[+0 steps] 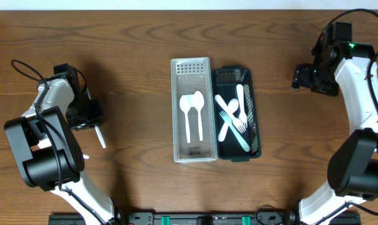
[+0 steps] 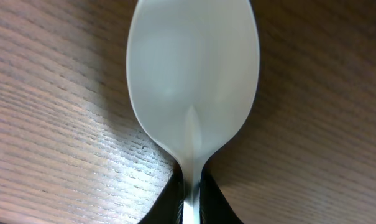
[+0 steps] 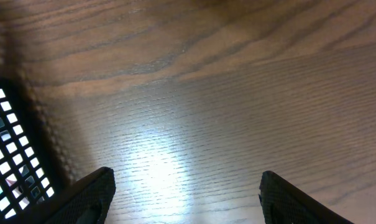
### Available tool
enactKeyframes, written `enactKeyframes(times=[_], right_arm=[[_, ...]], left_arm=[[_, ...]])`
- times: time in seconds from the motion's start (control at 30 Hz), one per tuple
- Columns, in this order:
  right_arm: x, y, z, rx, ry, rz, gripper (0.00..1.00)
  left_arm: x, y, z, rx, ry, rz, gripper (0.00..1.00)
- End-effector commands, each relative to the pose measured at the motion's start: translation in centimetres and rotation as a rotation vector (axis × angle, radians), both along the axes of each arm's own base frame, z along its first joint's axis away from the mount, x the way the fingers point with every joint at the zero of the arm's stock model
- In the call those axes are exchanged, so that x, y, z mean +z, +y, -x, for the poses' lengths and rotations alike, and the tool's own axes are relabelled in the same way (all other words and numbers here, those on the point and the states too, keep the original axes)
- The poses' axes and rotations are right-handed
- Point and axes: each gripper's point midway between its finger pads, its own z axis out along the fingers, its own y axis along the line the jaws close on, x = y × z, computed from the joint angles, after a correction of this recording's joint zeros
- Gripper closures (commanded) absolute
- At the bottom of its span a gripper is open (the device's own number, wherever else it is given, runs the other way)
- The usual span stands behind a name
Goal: Pack container
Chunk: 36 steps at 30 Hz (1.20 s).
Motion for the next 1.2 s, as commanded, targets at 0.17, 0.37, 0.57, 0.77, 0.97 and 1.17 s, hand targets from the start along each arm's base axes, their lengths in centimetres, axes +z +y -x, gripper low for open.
enactKeyframes(times=[0.17,0.37,0.57,0.77,0.97,1.17], right_arm=[[-0.1,0.0,0.1,0.008,0.004,0.001,0.23],[-0.1,0.0,0.1,0.008,0.004,0.001,0.23],[-0.1,0.0,0.1,0.008,0.004,0.001,0.23],[-0.1,0.0,0.1,0.008,0.004,0.001,0.23],[-0.1,0.0,0.1,0.008,0.004,0.001,0.22],[-0.1,0.0,0.1,0.008,0.005,0.001,0.23]], left_arm=[[5.8,-2.5,-1.9,-0.089,-0.122,-0.022,0.94],[15.0,-9.8,-3.0,-0.226,-0.320,-0.033,0.94],[19.9,-20.8,-2.6,-0.416,-0.497,0.044,0.94],[17.6,-29.6,-1.2,-0.583,-0.481,0.111,0.94],[11.5,-32.2,-1.3,-0.609,-0.348,0.095,0.94],[8.1,-32.4,-1.7,-0.637,-0.283,0.073,0.92]])
